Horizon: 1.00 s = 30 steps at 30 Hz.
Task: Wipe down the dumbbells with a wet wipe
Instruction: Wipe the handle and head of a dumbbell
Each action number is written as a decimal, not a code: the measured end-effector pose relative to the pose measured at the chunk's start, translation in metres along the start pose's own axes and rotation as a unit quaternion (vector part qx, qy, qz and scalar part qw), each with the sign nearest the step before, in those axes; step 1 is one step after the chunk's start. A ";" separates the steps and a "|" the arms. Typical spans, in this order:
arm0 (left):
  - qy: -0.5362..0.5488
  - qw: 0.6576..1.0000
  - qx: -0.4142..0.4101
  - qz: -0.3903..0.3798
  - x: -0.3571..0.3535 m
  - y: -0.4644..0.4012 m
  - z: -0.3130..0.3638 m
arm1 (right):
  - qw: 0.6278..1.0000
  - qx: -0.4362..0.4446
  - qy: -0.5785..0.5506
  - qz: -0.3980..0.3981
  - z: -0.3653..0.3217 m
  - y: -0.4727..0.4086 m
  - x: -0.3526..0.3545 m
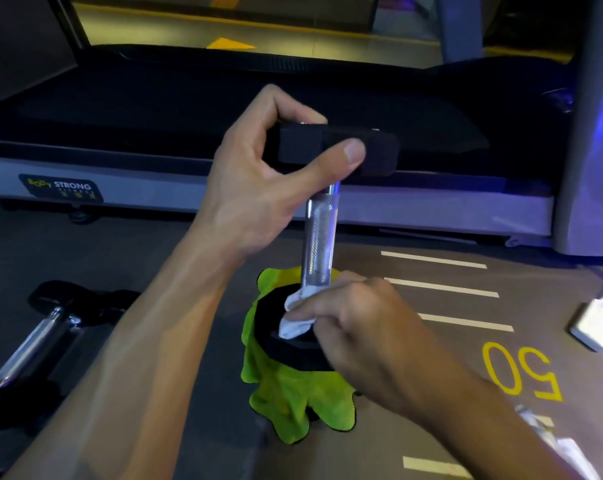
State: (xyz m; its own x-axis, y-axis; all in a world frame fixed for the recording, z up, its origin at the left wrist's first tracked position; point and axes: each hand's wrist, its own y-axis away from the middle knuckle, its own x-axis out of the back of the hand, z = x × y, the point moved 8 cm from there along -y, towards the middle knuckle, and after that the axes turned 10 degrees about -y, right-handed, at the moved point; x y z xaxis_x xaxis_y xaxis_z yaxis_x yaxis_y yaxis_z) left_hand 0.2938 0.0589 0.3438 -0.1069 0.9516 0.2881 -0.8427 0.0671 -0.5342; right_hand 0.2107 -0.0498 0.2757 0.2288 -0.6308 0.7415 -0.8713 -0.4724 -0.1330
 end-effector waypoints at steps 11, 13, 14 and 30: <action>0.076 0.996 0.013 -0.043 -0.003 0.003 -0.006 | 0.953 -0.011 -0.217 0.212 0.048 0.019 0.045; 0.074 0.996 0.018 -0.039 -0.001 0.002 -0.008 | 0.933 0.059 -0.163 0.315 0.036 0.023 0.062; 0.074 0.996 0.019 -0.035 0.000 0.001 -0.009 | 0.940 0.078 -0.087 0.320 0.027 0.021 0.060; 0.075 0.996 0.037 -0.025 0.010 -0.001 -0.020 | 0.943 0.160 -0.018 0.291 0.005 -0.028 0.042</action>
State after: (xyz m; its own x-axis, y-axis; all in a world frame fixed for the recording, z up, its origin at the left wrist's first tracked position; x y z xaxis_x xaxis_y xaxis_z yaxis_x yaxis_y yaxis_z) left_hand 0.3043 0.0743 0.3318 0.0120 0.9820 0.1886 -0.8819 0.0993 -0.4609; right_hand 0.2470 -0.0664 0.3074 -0.2286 -0.8585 0.4590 -0.6795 -0.1969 -0.7067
